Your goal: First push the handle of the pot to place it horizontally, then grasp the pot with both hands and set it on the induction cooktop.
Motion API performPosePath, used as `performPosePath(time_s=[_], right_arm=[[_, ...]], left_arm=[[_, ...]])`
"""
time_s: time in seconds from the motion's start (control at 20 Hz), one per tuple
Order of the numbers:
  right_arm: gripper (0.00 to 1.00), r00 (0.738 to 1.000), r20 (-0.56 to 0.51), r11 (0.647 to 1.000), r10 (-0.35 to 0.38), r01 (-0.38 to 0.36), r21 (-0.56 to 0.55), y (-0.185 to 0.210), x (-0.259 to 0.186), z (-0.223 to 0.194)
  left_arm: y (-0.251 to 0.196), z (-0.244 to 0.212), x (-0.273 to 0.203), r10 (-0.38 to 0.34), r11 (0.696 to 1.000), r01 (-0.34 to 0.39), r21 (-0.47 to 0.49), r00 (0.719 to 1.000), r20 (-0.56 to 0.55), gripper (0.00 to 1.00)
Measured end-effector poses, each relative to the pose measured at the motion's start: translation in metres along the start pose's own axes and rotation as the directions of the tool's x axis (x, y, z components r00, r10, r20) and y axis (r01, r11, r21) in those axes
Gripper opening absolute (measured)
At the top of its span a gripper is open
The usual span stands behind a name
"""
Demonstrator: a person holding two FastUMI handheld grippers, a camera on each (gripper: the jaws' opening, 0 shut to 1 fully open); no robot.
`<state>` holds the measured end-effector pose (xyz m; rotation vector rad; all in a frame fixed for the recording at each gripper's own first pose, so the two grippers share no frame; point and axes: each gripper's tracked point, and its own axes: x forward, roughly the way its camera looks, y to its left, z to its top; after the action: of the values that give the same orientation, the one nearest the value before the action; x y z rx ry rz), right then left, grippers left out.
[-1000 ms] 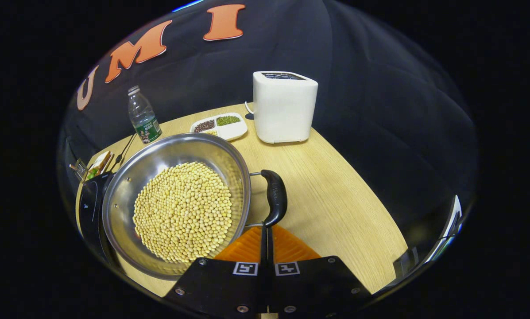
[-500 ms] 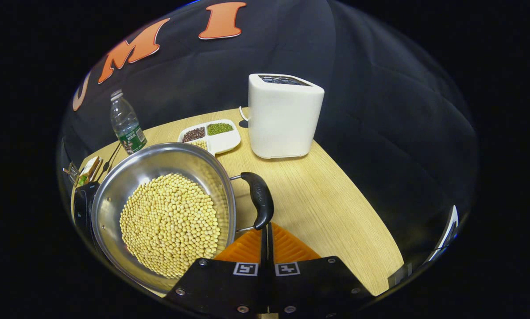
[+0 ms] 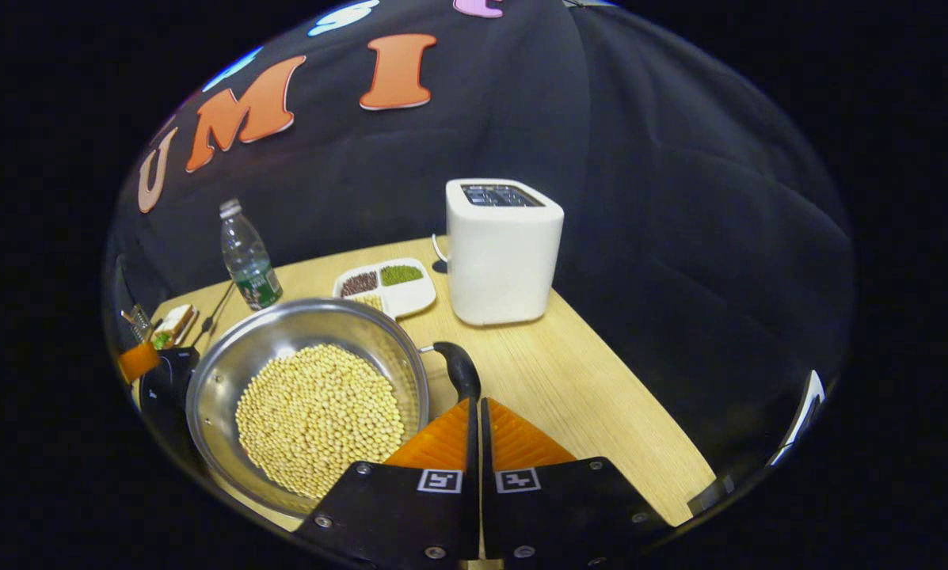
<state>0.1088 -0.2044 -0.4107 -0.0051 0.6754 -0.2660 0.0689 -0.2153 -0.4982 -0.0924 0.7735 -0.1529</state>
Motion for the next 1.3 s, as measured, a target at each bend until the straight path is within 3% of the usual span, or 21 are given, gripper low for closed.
performPosePath(time_s=[0.1, 0.35, 0.45, 0.55, 0.8, 0.95, 1.1, 1.2, 1.3], right_arm=[[0.01, 0.999, 0.015, 0.999, 0.034, -0.034, -0.029, 0.006, 0.000, 0.005], [0.52, 0.999, 0.016, 0.993, 0.032, -0.030, -0.116, 0.015, 0.029, 0.003], [0.68, 0.999, -0.005, 0.994, 0.041, -0.041, -0.099, 0.019, 0.039, 0.000], [0.75, 0.998, -0.027, 0.996, 0.056, -0.057, -0.071, 0.020, 0.048, -0.002], [0.78, 0.992, -0.093, 0.996, 0.086, -0.089, -0.028, 0.021, 0.067, -0.012], [0.74, 0.985, -0.132, 0.994, 0.110, -0.112, -0.006, 0.024, 0.076, -0.020], [0.66, 0.984, -0.133, 0.992, 0.122, -0.123, 0.004, 0.024, 0.078, -0.019], [0.67, 0.983, -0.138, 0.992, 0.124, -0.124, 0.004, 0.023, 0.077, -0.022], [0.62, 0.983, -0.134, 0.992, 0.122, -0.120, 0.029, 0.024, 0.076, -0.021]], left_arm=[[-0.006, -0.010, 0.011, 0.002, 1.000, -0.002, 0.008, 1.000, -0.020, 0.99], [-0.022, -0.037, 0.029, -0.003, 1.000, 0.004, 0.007, 0.997, -0.072, 0.99], [-0.025, -0.043, 0.036, 0.005, 1.000, -0.004, 0.012, 0.997, -0.080, 0.99], [-0.027, -0.048, 0.044, 0.007, 1.000, -0.006, 0.016, 0.996, -0.090, 0.99], [-0.030, -0.059, 0.059, 0.004, 1.000, -0.003, 0.011, 0.993, -0.121, 0.99], [-0.027, -0.057, 0.070, 0.007, 1.000, -0.003, 0.030, 0.994, -0.112, 0.95], [-0.032, -0.063, 0.078, -0.002, 0.999, 0.006, 0.034, 0.991, -0.136, 0.86], [-0.029, -0.063, 0.084, 0.009, 0.999, -0.014, -0.033, 0.988, -0.151, 0.74], [-0.031, -0.063, 0.082, 0.003, 0.996, -0.019, -0.092, 0.985, -0.172, 0.71]])
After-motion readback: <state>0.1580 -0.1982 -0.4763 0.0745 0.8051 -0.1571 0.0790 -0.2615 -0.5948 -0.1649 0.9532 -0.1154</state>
